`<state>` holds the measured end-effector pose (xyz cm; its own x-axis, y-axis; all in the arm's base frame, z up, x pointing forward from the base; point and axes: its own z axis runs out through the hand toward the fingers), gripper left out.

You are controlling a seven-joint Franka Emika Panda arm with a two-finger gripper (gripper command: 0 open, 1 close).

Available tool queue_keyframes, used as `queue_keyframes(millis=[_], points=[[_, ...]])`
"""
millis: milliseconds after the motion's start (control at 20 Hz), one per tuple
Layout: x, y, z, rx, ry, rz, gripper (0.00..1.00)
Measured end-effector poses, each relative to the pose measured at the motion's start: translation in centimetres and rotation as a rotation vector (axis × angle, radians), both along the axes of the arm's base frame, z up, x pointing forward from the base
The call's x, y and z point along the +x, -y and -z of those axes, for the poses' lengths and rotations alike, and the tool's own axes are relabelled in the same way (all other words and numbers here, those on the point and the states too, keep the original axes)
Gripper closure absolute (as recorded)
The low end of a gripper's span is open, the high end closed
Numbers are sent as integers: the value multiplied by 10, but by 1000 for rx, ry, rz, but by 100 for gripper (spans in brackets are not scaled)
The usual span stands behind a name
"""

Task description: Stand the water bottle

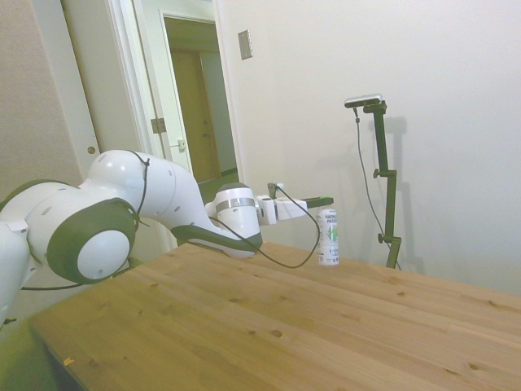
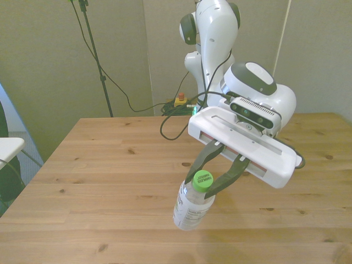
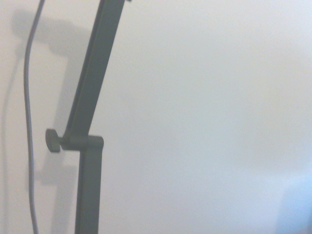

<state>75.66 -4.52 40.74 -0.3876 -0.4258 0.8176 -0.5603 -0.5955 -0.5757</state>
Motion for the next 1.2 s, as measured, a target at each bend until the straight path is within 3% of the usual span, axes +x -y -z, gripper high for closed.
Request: queue_keyframes(millis=[800, 850, 1200], points=[[-22, 22, 40, 13, -15, 5, 100], [-21, 22, 41, 9, -13, 6, 0], [-25, 22, 40, 19, -10, 4, 0]])
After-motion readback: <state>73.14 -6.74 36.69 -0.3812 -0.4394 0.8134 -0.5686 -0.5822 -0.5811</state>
